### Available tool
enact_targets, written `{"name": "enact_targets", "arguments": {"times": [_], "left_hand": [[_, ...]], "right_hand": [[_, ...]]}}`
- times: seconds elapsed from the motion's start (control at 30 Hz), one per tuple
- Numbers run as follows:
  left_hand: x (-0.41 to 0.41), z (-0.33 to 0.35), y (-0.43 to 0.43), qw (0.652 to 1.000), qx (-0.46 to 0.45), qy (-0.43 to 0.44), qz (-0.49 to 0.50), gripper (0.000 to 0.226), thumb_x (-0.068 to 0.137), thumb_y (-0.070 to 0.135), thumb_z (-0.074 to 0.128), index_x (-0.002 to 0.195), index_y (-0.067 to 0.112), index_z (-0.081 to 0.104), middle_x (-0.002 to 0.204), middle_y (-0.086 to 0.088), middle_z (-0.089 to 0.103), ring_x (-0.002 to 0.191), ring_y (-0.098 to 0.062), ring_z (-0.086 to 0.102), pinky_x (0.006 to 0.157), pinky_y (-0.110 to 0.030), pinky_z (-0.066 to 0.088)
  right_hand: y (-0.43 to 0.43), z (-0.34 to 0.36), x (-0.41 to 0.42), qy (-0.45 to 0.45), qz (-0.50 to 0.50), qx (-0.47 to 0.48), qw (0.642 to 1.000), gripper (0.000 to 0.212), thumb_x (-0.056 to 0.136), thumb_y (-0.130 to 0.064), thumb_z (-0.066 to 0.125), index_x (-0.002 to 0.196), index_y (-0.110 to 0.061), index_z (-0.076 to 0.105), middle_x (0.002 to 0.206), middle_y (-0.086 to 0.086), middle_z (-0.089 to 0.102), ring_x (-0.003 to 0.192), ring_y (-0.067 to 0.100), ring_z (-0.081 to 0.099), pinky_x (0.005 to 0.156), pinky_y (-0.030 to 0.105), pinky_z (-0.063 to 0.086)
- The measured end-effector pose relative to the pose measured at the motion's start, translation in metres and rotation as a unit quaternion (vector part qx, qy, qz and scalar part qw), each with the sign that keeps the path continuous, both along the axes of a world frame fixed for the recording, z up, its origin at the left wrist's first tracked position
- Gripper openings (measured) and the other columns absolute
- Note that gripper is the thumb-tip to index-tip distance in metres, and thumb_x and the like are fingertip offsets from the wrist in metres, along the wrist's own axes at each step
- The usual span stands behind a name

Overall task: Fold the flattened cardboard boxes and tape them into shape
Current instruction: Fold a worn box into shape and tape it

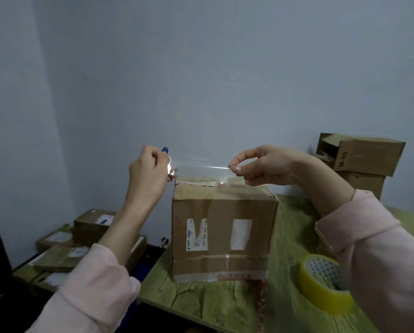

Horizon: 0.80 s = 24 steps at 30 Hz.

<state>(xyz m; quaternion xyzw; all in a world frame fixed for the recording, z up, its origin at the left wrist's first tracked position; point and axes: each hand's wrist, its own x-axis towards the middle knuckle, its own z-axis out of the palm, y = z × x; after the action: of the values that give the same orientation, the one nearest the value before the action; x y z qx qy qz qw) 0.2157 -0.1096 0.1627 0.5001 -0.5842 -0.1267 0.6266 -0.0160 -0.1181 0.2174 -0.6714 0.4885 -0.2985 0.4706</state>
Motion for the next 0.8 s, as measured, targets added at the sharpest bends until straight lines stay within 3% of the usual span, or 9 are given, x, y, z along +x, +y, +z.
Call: {"name": "enact_targets", "arguments": {"times": [0.17, 0.3, 0.43, 0.63, 0.8], "left_hand": [[0.008, -0.006, -0.013, 0.999, 0.033, -0.01, 0.004, 0.021, 0.097, 0.018, 0.042, 0.082, 0.008, 0.053, 0.076, -0.005, 0.065, 0.066, -0.012, 0.059, 0.06, -0.024, 0.044], [0.016, -0.005, -0.016, 0.997, 0.027, -0.058, 0.053, 0.025, 0.093, 0.021, 0.049, 0.074, 0.007, 0.057, 0.069, -0.005, 0.057, 0.066, -0.018, 0.048, 0.058, -0.028, 0.036], [0.017, -0.01, -0.017, 0.997, 0.039, -0.047, 0.049, 0.024, 0.092, 0.021, 0.052, 0.074, 0.006, 0.059, 0.071, -0.009, 0.058, 0.065, -0.017, 0.047, 0.057, -0.027, 0.034], [0.022, -0.02, -0.025, 0.996, 0.079, -0.026, 0.036, 0.024, 0.091, 0.02, 0.054, 0.068, 0.012, 0.056, 0.066, -0.006, 0.057, 0.063, -0.016, 0.049, 0.058, -0.026, 0.037], [0.022, -0.021, -0.029, 0.994, 0.107, -0.015, 0.034, 0.022, 0.089, 0.017, 0.056, 0.067, 0.012, 0.058, 0.064, -0.003, 0.057, 0.061, -0.014, 0.049, 0.057, -0.024, 0.037]], "right_hand": [[-0.013, 0.002, 0.0, -0.026, -0.007, 0.052, 0.998, 0.021, 0.083, -0.001, 0.064, 0.103, -0.007, 0.066, 0.072, 0.0, 0.064, 0.054, 0.007, 0.058, 0.057, 0.018, 0.053], [-0.024, 0.004, 0.005, -0.021, -0.039, 0.069, 0.997, 0.007, 0.081, -0.007, 0.067, 0.08, -0.006, 0.06, 0.072, 0.004, 0.056, 0.054, 0.009, 0.055, 0.056, 0.016, 0.053], [-0.035, -0.005, 0.013, -0.106, -0.106, 0.114, 0.982, 0.009, 0.078, -0.01, 0.069, 0.081, -0.007, 0.061, 0.072, 0.003, 0.053, 0.06, 0.009, 0.05, 0.05, 0.015, 0.052], [-0.034, -0.015, 0.02, -0.055, -0.142, 0.098, 0.983, 0.009, 0.08, -0.012, 0.07, 0.079, -0.007, 0.062, 0.072, 0.002, 0.056, 0.06, 0.007, 0.049, 0.045, 0.01, 0.048], [-0.037, -0.022, 0.025, 0.019, -0.185, 0.03, 0.982, 0.015, 0.078, -0.012, 0.076, 0.082, -0.007, 0.062, 0.079, 0.007, 0.06, 0.064, 0.011, 0.055, 0.061, 0.017, 0.051]]}}
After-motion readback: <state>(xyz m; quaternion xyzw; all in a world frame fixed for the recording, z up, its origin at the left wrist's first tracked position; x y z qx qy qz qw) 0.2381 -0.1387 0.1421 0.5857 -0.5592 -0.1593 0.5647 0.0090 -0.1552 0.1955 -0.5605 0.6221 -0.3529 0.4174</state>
